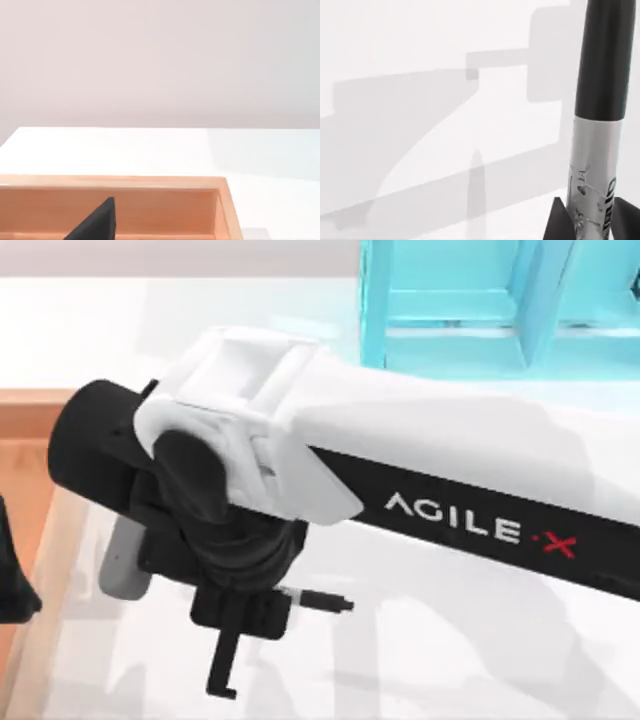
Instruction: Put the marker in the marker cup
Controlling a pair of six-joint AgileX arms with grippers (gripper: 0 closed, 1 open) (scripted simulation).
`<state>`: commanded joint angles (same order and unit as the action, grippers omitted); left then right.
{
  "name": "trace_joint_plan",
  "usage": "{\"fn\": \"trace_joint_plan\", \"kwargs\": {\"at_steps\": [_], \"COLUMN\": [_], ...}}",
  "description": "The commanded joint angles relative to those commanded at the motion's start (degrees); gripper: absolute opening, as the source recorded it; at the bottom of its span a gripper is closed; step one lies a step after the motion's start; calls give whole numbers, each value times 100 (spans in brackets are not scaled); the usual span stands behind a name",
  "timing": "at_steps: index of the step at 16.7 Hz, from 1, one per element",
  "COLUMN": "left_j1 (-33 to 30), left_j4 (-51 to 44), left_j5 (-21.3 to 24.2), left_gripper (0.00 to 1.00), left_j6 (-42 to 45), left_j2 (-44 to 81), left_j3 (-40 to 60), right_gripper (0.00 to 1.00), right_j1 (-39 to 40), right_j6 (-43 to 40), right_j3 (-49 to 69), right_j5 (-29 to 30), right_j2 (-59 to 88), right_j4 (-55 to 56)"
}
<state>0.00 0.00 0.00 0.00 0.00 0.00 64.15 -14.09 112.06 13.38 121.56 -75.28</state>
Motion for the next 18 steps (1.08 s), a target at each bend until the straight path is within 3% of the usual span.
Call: {"fn": "trace_joint_plan", "kwargs": {"at_steps": [10,13,18], "left_j1": [0,0,0], "left_j4": [0,0,0], "left_j5": [0,0,0], "left_gripper": [100,100,100], "left_j6": [0,0,0], "left_j2": [0,0,0], "left_j3": [0,0,0], "right_gripper": [0,0,0], "right_j1": [133,-201,-1297], "right_j6": [285,355,686], "right_j3": [-94,-391,-1442], "right_j5": [-155,-808,-2643], "right_j2": [-351,-469,-744], "right_j4": [-116,567,2939]}}
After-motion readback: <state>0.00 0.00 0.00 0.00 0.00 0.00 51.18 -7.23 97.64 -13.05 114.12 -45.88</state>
